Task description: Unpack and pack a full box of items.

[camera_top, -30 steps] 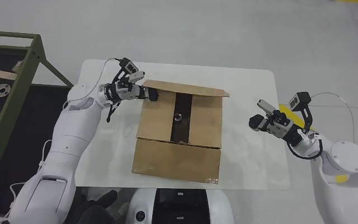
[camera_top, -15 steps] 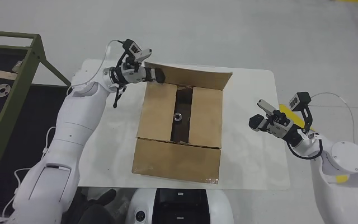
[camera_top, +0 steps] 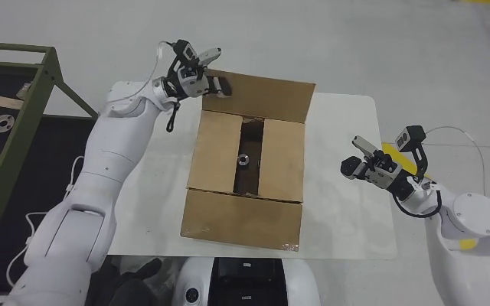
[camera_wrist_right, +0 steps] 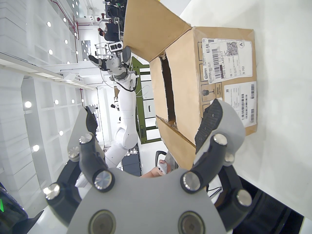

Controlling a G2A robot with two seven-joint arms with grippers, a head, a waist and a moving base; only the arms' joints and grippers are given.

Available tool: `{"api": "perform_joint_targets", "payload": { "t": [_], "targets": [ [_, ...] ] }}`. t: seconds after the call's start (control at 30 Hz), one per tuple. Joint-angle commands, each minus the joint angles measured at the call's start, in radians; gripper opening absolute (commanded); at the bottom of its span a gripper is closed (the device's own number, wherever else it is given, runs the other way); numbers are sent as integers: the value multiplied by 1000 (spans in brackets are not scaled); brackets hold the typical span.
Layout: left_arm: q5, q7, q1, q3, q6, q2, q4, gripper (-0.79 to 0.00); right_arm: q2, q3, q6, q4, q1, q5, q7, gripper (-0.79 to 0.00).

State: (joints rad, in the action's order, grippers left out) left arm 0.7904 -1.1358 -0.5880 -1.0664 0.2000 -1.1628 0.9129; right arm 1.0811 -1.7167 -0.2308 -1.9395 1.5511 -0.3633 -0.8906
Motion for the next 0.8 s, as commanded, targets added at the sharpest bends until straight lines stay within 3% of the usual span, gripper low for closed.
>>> {"api": "perform_joint_targets", "payload": {
  "t": [0.0,0.47,0.77],
  "targets": [
    [-18,20,18,18,-1,-8,-36,0,0,0,0,0,0,0,0,0],
    [-72,85,103,73,4,-52,-248,0,0,0,0,0,0,0,0,0],
    [-132,93,139,96,-31,-69,-333,0,0,0,0,0,0,0,0,0]
  ]
}}
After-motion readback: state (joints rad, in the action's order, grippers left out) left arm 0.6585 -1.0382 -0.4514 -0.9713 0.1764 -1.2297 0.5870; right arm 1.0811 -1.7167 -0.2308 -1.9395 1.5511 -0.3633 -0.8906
